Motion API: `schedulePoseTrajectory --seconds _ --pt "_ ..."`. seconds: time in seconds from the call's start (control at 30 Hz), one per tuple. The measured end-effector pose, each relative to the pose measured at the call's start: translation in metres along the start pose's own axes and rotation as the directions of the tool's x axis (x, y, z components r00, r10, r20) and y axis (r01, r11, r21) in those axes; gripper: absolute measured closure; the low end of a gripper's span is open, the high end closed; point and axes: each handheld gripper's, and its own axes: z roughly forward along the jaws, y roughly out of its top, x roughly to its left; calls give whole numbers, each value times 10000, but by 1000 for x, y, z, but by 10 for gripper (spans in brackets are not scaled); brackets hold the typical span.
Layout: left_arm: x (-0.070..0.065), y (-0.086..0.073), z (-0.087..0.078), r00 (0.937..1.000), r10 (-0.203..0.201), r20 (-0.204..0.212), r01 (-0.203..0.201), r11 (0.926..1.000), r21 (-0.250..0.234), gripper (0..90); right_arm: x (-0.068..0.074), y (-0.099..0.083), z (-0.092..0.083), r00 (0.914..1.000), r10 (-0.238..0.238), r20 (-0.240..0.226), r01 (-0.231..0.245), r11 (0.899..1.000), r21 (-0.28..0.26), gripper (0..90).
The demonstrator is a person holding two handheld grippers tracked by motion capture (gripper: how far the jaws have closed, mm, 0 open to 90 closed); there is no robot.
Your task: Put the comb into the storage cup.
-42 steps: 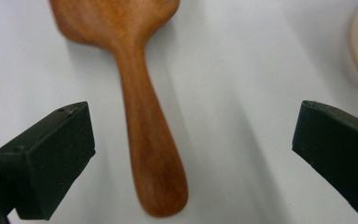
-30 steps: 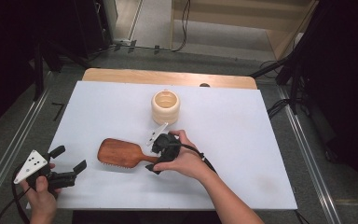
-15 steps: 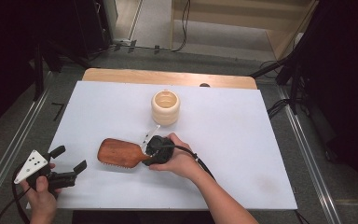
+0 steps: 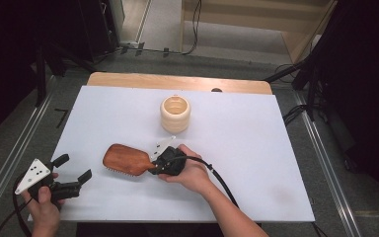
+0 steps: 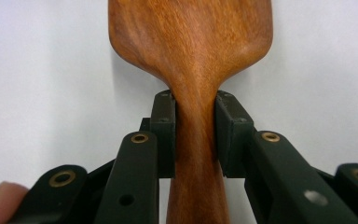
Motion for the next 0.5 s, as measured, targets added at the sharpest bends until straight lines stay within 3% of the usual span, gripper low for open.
schedulePoseTrajectory --seconds 0.43,0.5 --pt "-1 0 1 10000 66 -60 -66 10000 17 0 5 -12 -2 10000 -6 33 7 9996 -275 700" --pt "-1 0 1 10000 15 -86 -15 10000 -6 0 6 -11 -2 9997 -61 245 67 9997 -235 698"
